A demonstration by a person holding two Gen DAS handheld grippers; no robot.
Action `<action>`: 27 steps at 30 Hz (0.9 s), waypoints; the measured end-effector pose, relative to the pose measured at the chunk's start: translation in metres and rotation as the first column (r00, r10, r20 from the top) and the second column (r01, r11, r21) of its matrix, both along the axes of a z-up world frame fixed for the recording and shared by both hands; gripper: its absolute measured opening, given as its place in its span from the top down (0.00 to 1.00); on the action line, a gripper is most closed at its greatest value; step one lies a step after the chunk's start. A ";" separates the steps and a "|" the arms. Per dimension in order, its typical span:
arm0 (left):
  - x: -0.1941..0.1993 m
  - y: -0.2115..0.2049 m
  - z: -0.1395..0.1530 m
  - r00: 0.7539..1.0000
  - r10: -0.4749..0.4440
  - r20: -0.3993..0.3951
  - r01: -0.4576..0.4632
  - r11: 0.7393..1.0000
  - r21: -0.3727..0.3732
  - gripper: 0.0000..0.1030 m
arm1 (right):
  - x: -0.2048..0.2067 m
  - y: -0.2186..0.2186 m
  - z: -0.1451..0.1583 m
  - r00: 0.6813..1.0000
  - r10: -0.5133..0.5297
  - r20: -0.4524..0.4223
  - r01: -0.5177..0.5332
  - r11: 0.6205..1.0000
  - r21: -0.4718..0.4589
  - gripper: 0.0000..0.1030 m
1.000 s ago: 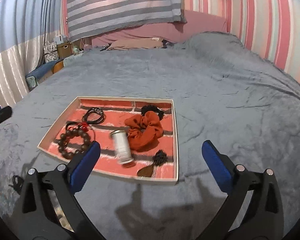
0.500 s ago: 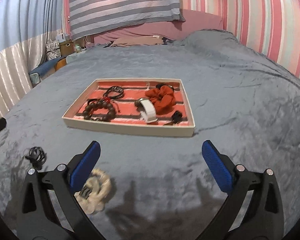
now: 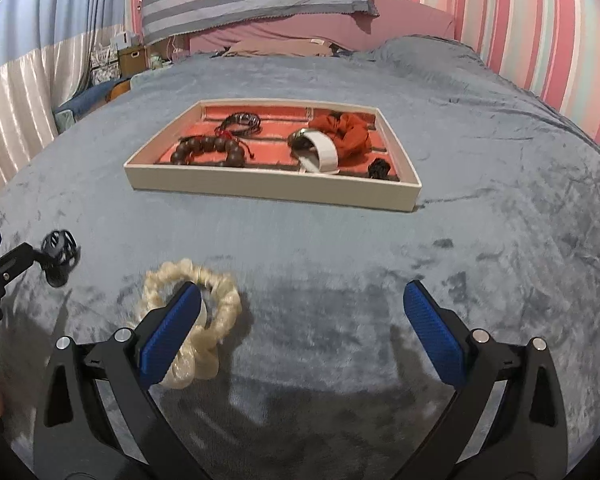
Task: Organize jewelry
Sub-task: 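Move the left tool toward the black claw clip while the right tool approaches the cream scrunchie, then grasp the black claw clip with the left tool while the right tool grasps the cream scrunchie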
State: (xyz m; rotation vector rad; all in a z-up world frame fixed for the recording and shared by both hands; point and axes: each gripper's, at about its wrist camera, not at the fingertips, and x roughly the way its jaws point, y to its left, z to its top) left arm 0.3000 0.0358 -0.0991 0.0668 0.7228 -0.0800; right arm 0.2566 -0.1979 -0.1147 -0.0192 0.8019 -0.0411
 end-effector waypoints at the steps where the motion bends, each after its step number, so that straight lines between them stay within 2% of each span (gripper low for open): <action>1: 0.001 0.000 -0.003 1.000 0.000 -0.004 0.000 1.000 -0.001 0.04 | 0.000 0.001 -0.002 1.000 0.003 -0.003 -0.003 1.000 -0.002 0.05; 8: 0.013 0.002 -0.014 0.999 0.001 -0.039 -0.002 1.000 -0.021 0.04 | 0.003 0.011 -0.017 0.998 0.042 -0.047 -0.042 0.999 -0.005 0.15; 14: 0.022 0.004 -0.018 0.999 -0.007 -0.052 0.005 0.999 -0.038 0.06 | 0.013 0.015 -0.028 0.994 0.063 -0.093 -0.061 0.998 0.030 0.37; 16: 0.026 0.004 -0.020 0.998 -0.014 -0.062 0.011 0.999 -0.044 0.18 | 0.018 0.015 -0.031 0.992 0.064 -0.111 -0.059 0.997 0.045 0.52; 18: 0.031 0.005 -0.023 0.996 -0.017 -0.086 0.012 0.999 -0.052 0.27 | 0.022 0.014 -0.033 0.992 0.062 -0.113 -0.055 0.997 0.060 0.55; 23: 0.034 0.004 -0.024 0.995 -0.042 -0.085 0.037 0.997 -0.061 0.41 | 0.028 0.018 -0.032 0.991 0.072 -0.109 -0.067 0.996 0.051 0.71; 25: 0.034 0.001 -0.024 0.994 -0.063 -0.087 0.058 0.996 -0.066 0.54 | 0.030 0.021 -0.032 0.991 0.081 -0.108 -0.077 0.996 0.045 0.78; 27: 0.033 -0.002 -0.025 0.994 -0.076 -0.084 0.072 0.996 -0.057 0.56 | 0.030 0.023 -0.033 0.990 0.089 -0.107 -0.085 0.995 0.042 0.82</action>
